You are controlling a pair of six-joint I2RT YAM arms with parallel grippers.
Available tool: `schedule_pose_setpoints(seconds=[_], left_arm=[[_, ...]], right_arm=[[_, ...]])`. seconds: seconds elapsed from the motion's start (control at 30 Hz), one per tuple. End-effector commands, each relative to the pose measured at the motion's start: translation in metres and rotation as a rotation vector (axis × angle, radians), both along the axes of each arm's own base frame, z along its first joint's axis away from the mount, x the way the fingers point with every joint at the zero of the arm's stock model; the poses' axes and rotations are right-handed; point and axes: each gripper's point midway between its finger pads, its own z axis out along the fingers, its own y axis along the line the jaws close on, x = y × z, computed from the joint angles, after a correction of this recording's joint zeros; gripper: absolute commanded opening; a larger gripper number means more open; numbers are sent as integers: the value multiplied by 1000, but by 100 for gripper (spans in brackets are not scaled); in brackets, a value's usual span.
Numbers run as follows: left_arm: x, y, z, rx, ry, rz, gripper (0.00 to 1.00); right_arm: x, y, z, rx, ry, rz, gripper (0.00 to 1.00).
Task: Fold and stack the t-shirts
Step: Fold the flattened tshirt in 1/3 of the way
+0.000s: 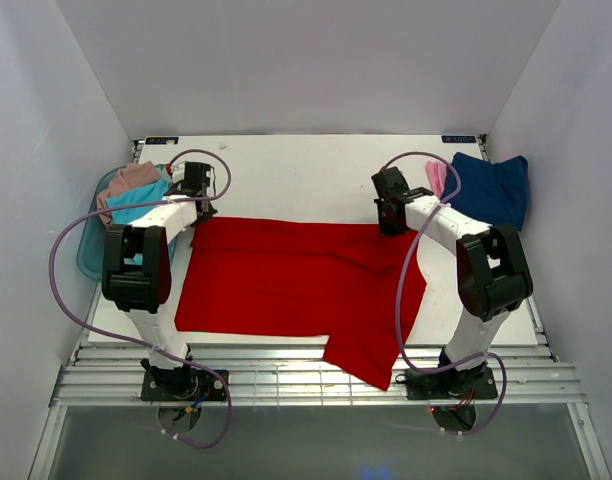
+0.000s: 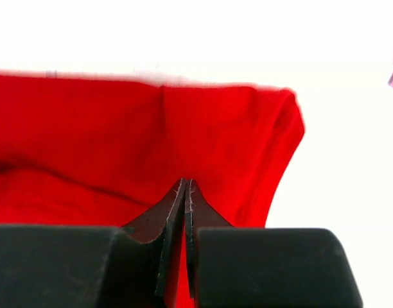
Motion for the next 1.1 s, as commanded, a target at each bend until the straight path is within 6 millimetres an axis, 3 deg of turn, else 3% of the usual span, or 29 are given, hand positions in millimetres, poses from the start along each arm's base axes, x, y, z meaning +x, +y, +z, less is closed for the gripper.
schedule_pose_setpoints(seconds=[0.0, 0.33, 0.5, 0.63, 0.83, 1.07], left_arm=[[15, -7, -3, -31, -38, -3, 0], [6, -2, -35, -6, 55, 22, 0], [-4, 9, -40, 38, 88, 66, 0], [-6, 5, -47, 17, 102, 63, 0], [8, -3, -60, -22, 108, 56, 0], [36, -9, -68, -38, 95, 38, 0]], right_arm=[[34, -8, 13, 33, -98, -47, 8], [34, -44, -37, -2, 13, -132, 8], [31, -63, -39, -21, 35, -188, 8], [36, -67, -43, 1, 49, -200, 8], [75, -66, -51, -11, 38, -198, 8], [130, -79, -40, -6, -24, -229, 8]])
